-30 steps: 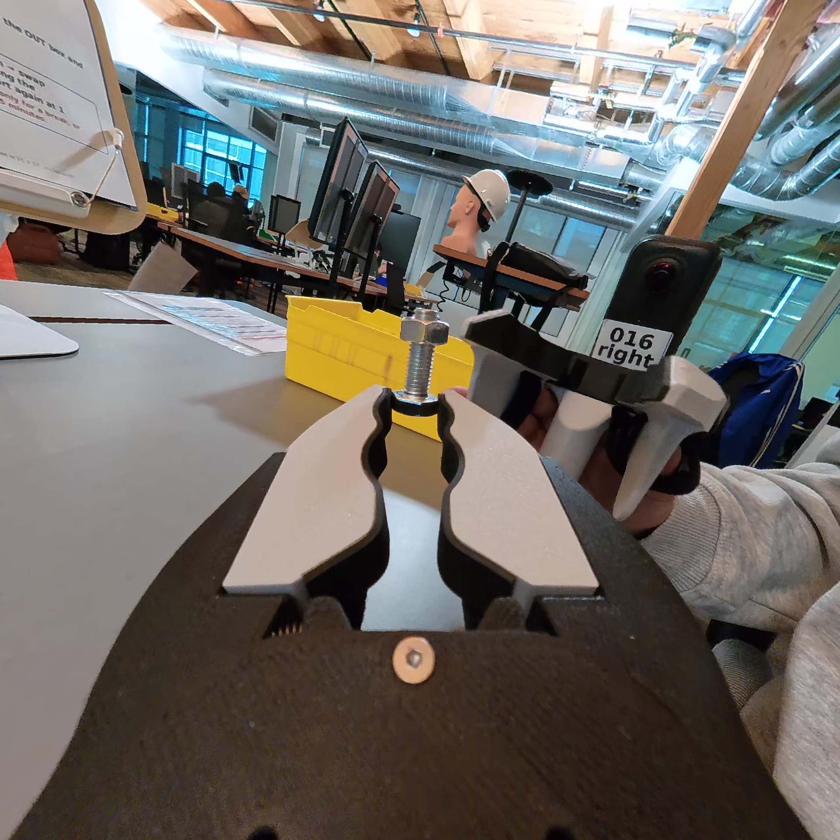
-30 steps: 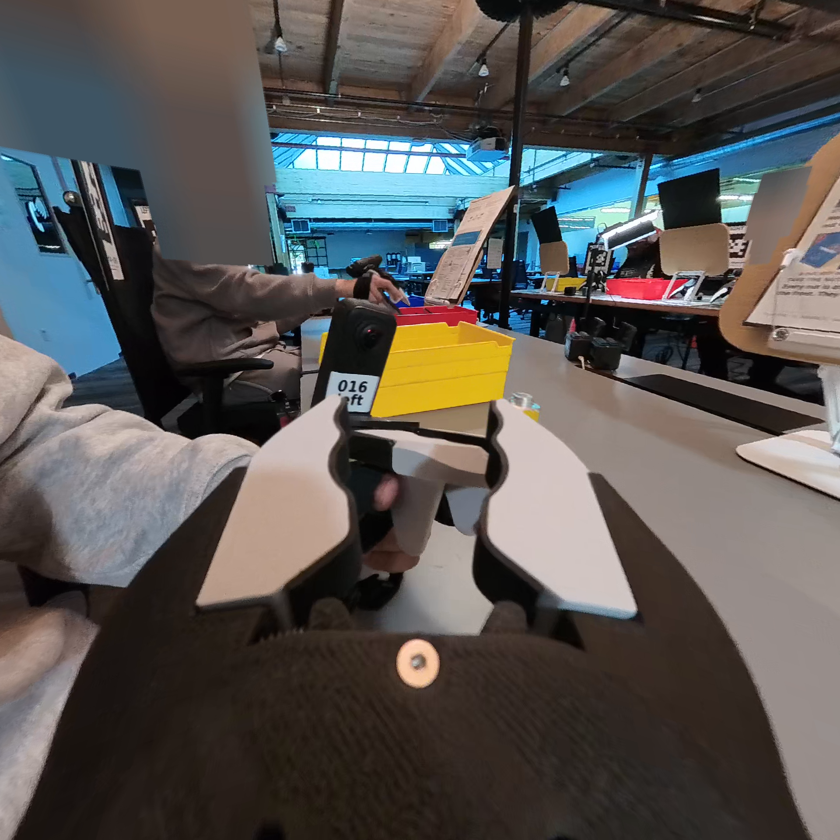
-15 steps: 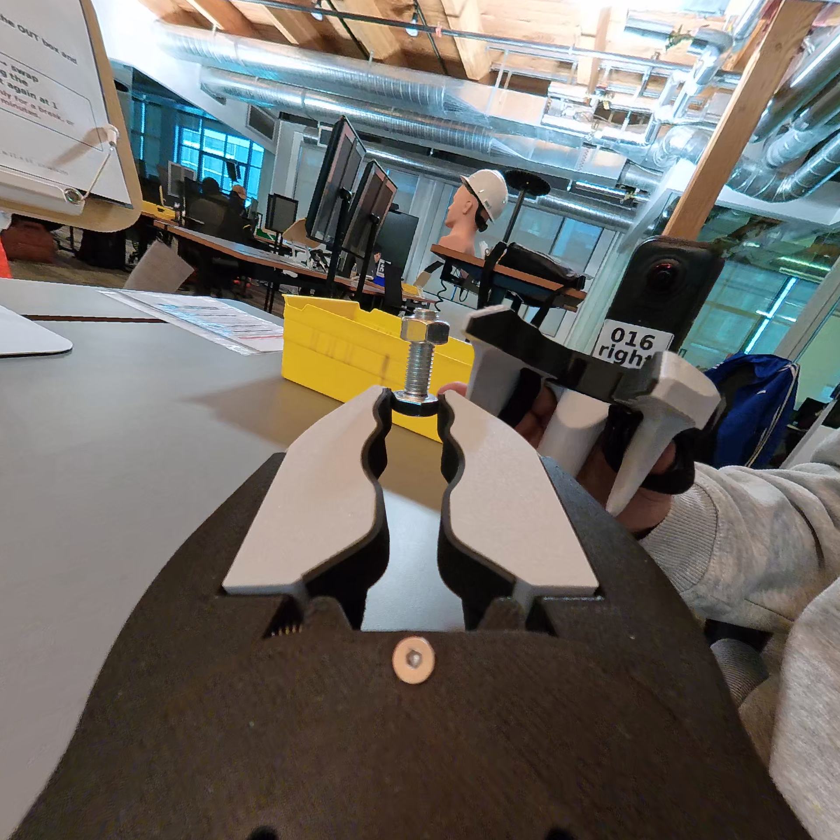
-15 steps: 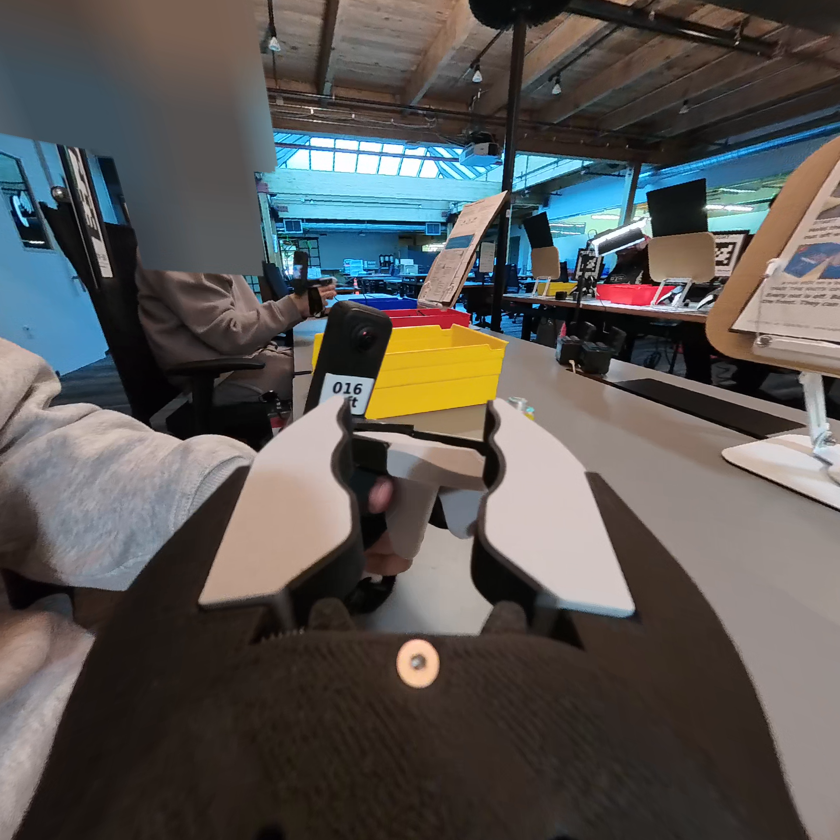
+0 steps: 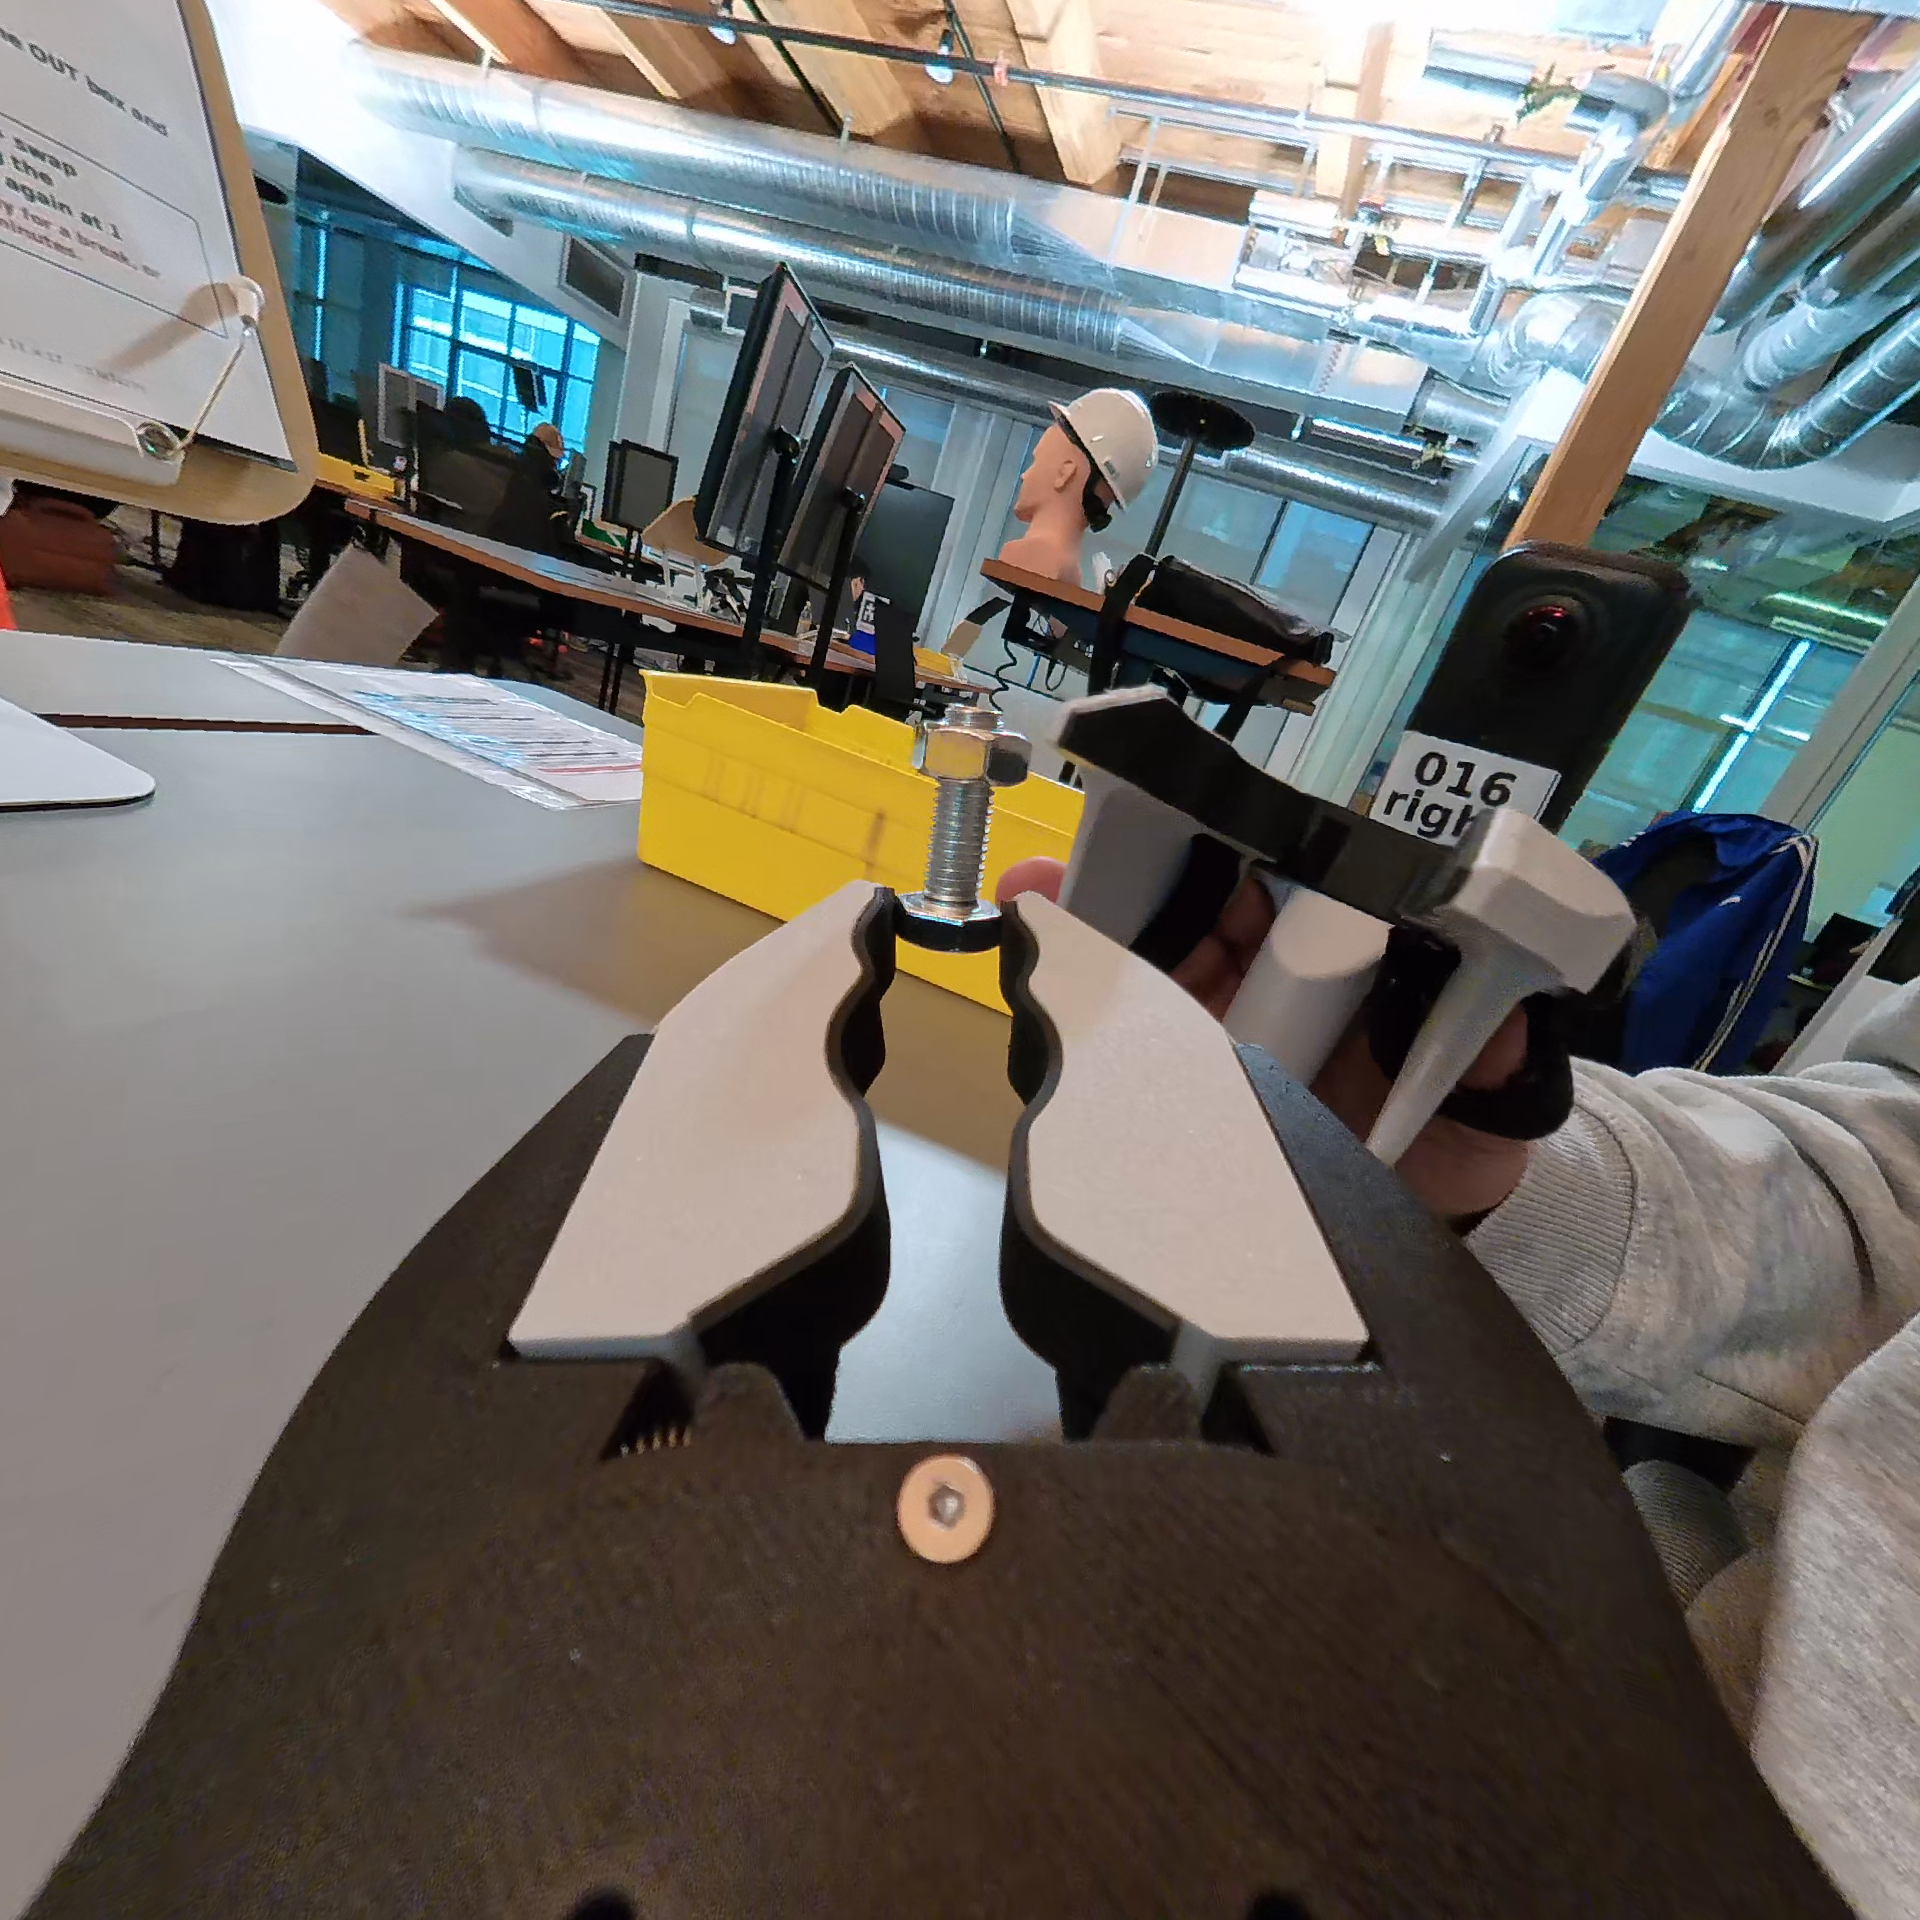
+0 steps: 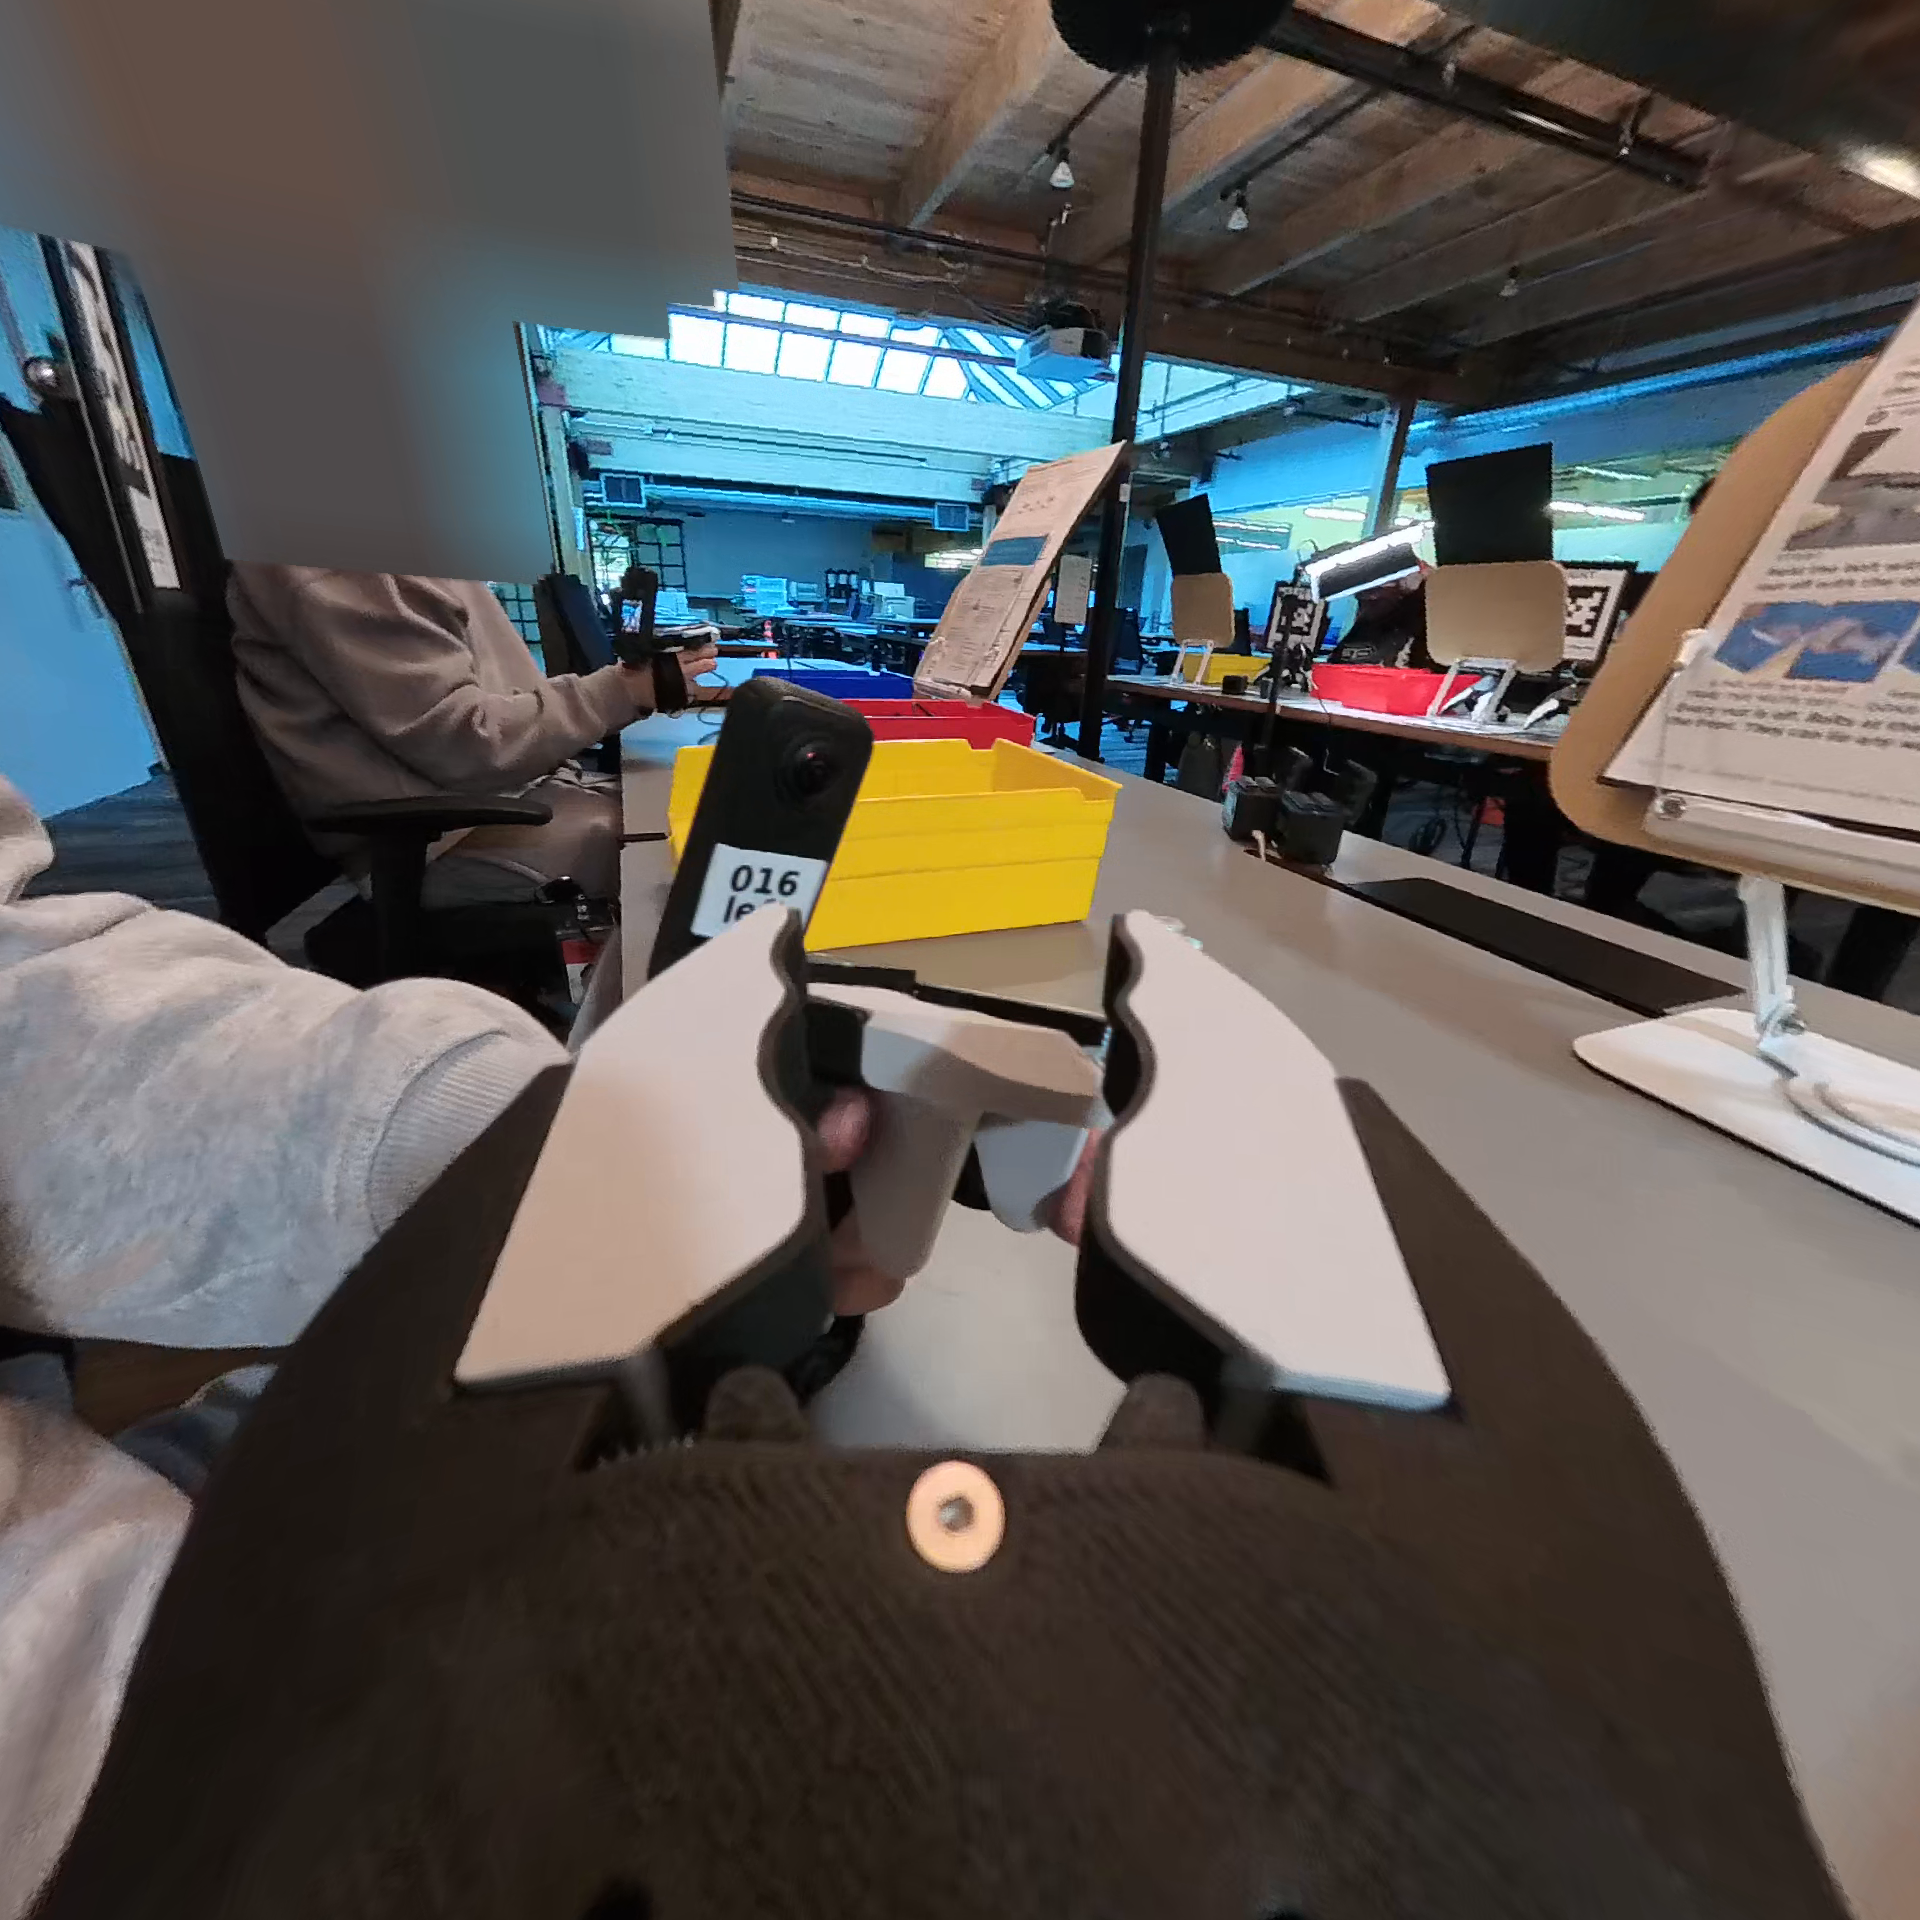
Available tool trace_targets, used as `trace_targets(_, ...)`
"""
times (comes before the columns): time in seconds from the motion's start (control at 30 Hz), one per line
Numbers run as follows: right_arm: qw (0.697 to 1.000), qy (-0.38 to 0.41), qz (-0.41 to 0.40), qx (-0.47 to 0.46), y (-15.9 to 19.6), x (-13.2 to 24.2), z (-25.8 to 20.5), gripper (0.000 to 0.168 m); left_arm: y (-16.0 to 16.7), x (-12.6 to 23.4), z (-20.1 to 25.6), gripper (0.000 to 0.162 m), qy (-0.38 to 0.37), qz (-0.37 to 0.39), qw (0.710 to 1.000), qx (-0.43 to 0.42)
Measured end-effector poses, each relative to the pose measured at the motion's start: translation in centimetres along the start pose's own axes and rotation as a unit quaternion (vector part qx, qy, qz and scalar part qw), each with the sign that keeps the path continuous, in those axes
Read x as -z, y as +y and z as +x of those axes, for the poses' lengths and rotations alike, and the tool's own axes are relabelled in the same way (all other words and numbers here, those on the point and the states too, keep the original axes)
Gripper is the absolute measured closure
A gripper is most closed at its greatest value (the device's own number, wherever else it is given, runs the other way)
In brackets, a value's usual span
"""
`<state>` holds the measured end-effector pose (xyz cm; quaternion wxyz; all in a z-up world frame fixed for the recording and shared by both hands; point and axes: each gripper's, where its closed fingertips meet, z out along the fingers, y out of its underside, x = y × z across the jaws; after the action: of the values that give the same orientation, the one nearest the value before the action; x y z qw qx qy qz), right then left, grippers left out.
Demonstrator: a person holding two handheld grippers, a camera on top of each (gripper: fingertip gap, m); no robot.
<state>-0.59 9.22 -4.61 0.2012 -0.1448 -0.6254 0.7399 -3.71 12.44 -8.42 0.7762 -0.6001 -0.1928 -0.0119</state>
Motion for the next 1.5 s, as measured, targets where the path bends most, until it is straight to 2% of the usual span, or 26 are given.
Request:
trace_targets(0.17,1.0,0.01,-0.015,0.008,0.7,-0.2,0.2,0.111,0.0,0.0,0.0,0.141,-0.003,-0.001,1.0,-0.003)
trace_targets(0.27,0.999,0.045,-0.02,0.006,0.8,-0.1,1.4,0.098,-0.1,0.1,-0.1,0.142,-0.004,0.002,1.0,0.0)
trace_targets(0.57,0.999,0.033,-0.021,0.03,0.7,-0.3,0.5,0.104,-0.1,0.1,-0.3,0.142,-0.009,0.003,1.0,0.0)
trace_targets(0.83,0.999,0.029,-0.02,0.009,1.0,-0.6,0.6,0.091,0.0,0.1,-0.2,0.141,-0.007,0.0,1.0,-0.003)
trace_targets(1.1,0.999,0.023,-0.022,0.007,1.1,-0.7,0.4,0.087,0.2,-0.1,0.1,0.142,-0.003,-0.009,1.0,-0.012)
trace_targets(1.37,0.999,0.034,-0.027,0.013,1.2,-0.6,0.7,0.091,0.6,-0.2,0.5,0.142,0.003,-0.026,0.999,-0.02)
trace_targets(1.5,0.997,0.065,-0.022,0.024,0.7,0.0,1.7,0.105,0.7,-0.2,0.5,0.142,0.002,-0.027,0.999,-0.02)
